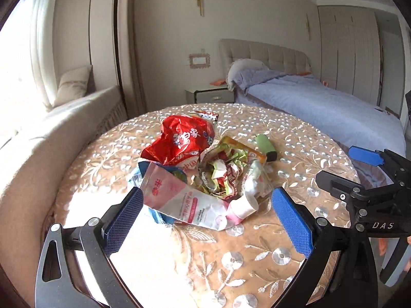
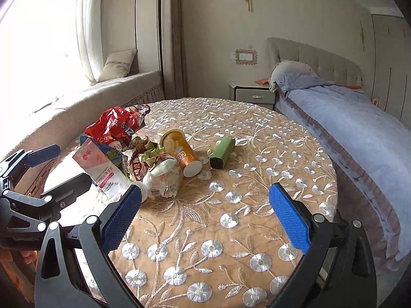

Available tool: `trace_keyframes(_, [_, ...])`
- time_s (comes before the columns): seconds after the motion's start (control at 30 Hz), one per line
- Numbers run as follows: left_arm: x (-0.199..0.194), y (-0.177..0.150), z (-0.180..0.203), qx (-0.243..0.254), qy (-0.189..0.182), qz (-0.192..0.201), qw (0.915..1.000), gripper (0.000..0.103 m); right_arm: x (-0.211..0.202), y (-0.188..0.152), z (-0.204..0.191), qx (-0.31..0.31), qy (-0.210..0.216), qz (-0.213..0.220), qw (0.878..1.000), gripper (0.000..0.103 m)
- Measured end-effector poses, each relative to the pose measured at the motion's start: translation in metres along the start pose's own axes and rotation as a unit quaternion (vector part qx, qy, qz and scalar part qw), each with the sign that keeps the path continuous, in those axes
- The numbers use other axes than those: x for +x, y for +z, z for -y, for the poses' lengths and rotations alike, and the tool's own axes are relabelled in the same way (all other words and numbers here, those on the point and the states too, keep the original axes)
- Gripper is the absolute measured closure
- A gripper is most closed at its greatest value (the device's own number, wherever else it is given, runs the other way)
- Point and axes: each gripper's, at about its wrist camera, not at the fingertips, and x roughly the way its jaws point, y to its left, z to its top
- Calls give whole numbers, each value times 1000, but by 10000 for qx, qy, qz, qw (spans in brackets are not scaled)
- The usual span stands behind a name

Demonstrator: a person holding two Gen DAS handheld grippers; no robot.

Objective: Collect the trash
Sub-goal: 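Grasp the blue wrapper with the left tool while the right tool grasps crumpled wrappers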

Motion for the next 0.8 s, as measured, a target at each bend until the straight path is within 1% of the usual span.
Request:
trace_keyframes(0.1, [10,0,-29,-201,89,-75,9997,5,20,6,-7,16,189,-171,9997,4])
trace_keyframes(0.2, [18,4,-42,-257,0,-135,9996,5,40,17,-13,83,527,-392,9978,4])
trace_keyframes(0.27, [25,4,-47,-260,-88,-171,9995,5,52,24,-22,-45,631,-472,9969,4])
trace_keyframes(0.37, [39,4,-50,-251,-228,-287,9990,8,66,33,-39,-508,669,-529,9951,4])
trace_keyframes(0.43, [45,4,-50,-210,-362,-363,9985,18,77,39,-51,-898,665,-547,9922,4])
trace_keyframes(0.5, [52,4,-50,-166,-461,-427,9979,23,90,45,-59,-1192,605,-621,9891,4])
trace_keyframes(0.57, [60,4,-50,-152,-582,-511,9969,37,105,49,-66,-1435,647,-802,9843,4])
trace_keyframes(0.6, [63,4,-50,-151,-663,-539,9962,48,110,50,-69,-1539,666,-870,9820,4])
trace_keyframes(0.63, [65,4,-50,-150,-692,-557,9959,55,114,50,-70,-1626,692,-945,9797,4])
trace_keyframes(0.67, [67,5,-50,-109,-646,-532,9964,60,119,49,-74,-1742,697,-1033,9768,8])
trace_keyframes(0.7, [67,6,-48,-23,-547,-502,9972,72,124,47,-76,-1836,691,-1131,9740,22])
trace_keyframes(0.73, [67,6,-47,44,-504,-484,9975,77,127,46,-78,-1856,781,-1220,9719,29])
trace_keyframes(0.77, [67,7,-45,64,-532,-473,9974,79,127,45,-78,-1813,858,-1226,9720,44])
trace_keyframes(0.8, [65,8,-45,46,-545,-444,9975,81,126,45,-79,-1804,855,-1219,9723,52])
